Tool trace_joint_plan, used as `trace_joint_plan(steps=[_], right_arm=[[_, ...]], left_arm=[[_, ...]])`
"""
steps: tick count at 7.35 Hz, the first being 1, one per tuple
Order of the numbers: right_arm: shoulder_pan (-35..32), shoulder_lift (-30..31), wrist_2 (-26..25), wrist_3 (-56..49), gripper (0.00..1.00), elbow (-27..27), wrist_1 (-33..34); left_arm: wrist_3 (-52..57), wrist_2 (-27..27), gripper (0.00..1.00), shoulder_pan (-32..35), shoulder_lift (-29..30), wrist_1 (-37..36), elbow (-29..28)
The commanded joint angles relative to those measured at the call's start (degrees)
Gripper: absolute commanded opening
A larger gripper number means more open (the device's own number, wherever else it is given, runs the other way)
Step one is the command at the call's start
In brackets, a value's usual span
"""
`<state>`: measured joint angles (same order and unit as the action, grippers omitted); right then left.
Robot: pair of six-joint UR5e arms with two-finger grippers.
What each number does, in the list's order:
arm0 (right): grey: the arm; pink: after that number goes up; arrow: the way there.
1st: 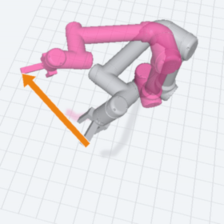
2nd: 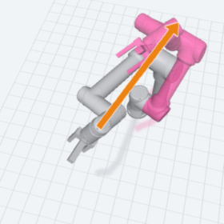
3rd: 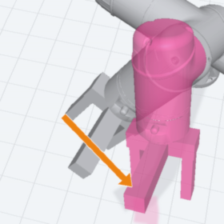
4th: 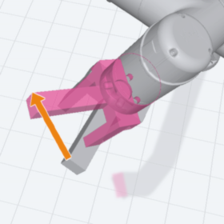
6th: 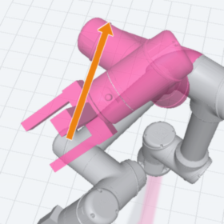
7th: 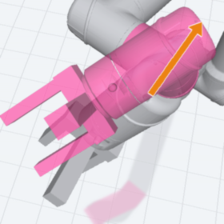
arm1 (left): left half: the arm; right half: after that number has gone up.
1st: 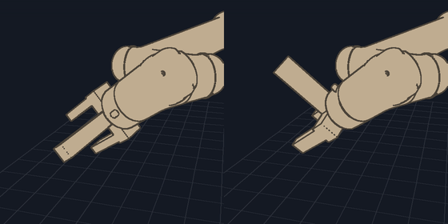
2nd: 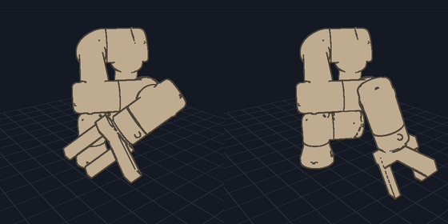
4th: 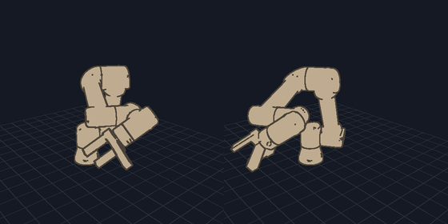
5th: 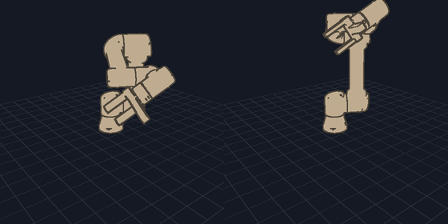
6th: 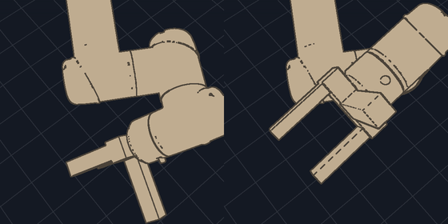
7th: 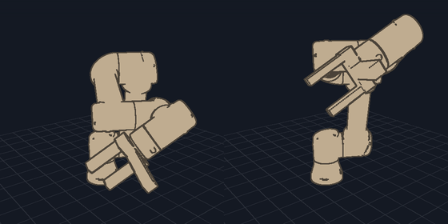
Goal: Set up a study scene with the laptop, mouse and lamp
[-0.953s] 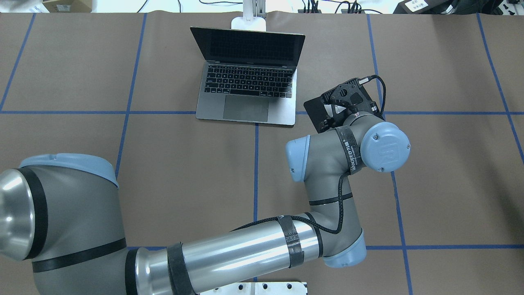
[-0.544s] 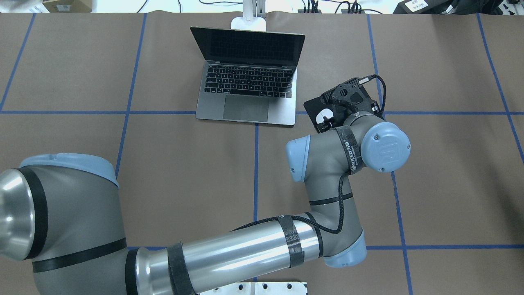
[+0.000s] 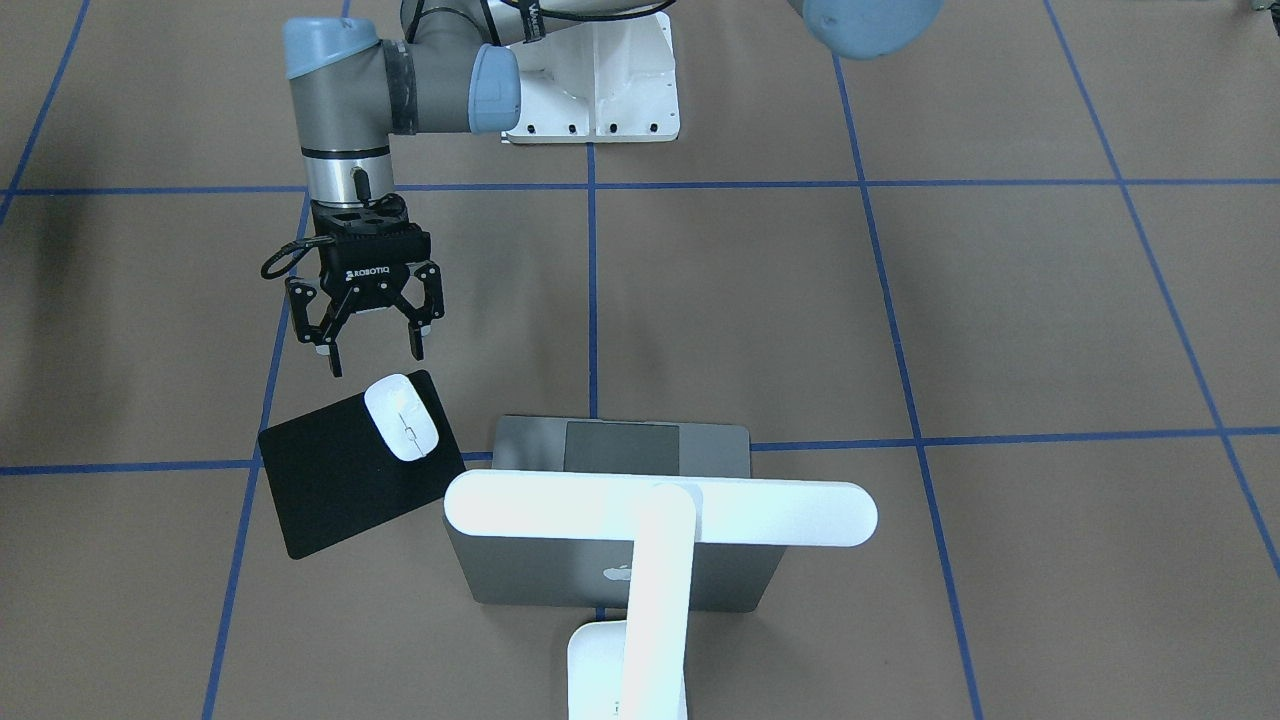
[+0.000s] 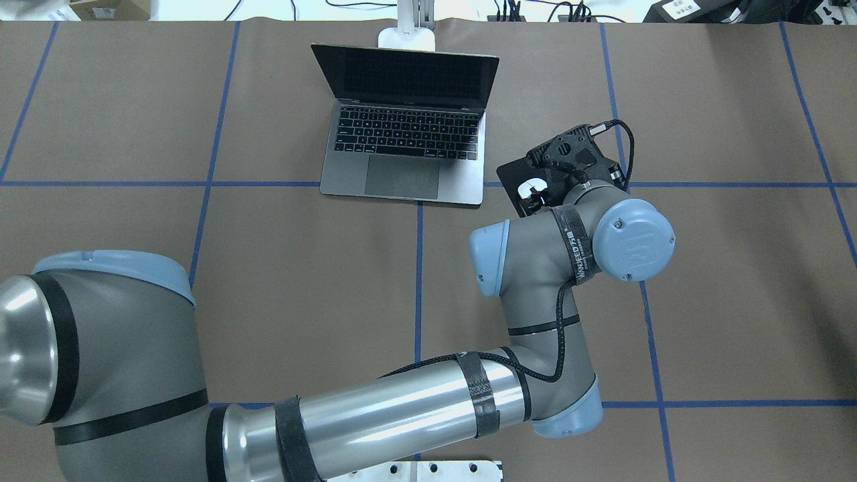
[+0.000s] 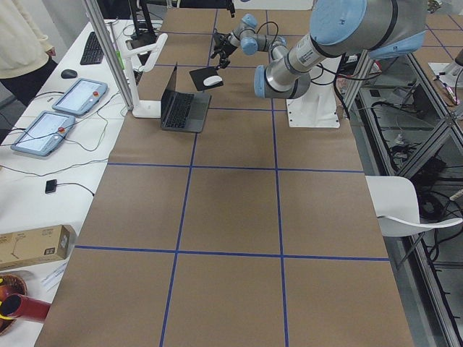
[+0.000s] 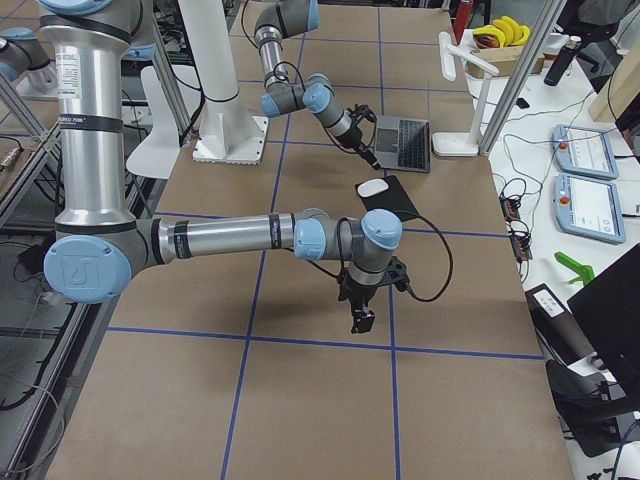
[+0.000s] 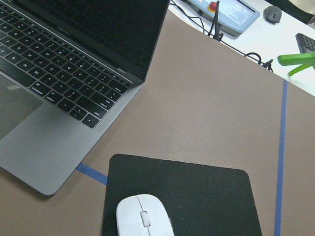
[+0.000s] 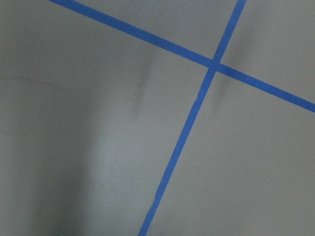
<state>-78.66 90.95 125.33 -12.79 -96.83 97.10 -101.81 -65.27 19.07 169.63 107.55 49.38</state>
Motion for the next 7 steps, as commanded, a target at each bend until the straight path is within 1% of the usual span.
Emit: trace_joint_plan(steps=[1, 2, 3, 4, 5, 6, 7], right_arm=[[0.0, 0.0, 0.0, 0.0, 1.0, 0.3, 0.0], [-0.2, -0.1, -0.1, 0.0, 1.0, 0.3, 0.0], [-0.3, 0.0, -0.1, -0.3, 1.0, 0.3, 0.0], [-0.3, 0.1, -0.8, 0.0, 1.0, 0.4, -0.1], [-0.9, 0.0, -1.7, 0.1, 1.0, 0.4, -0.1], [-1.8, -0.1, -1.2, 0.2, 1.0, 0.3, 0.0], [-2.9, -0.3, 0.5, 0.3, 1.0, 0.4, 0.0]], left_arm=[[4.2, -1.8, 0.99, 0.2, -1.7, -4.8, 7.3], [5.2, -8.1, 0.99, 0.5, -4.4, -9.2, 13.3], [6.3, -9.4, 0.99, 0.7, -7.7, -11.6, 18.9], [8.2, -9.7, 0.99, 0.7, -11.0, -12.5, 23.1], [10.5, -13.6, 0.99, 1.7, -12.7, -15.6, 26.6], [12.8, -17.8, 0.99, 3.8, -15.8, -19.2, 31.4], [16.3, -20.8, 0.99, 5.7, -21.2, -21.0, 38.0]])
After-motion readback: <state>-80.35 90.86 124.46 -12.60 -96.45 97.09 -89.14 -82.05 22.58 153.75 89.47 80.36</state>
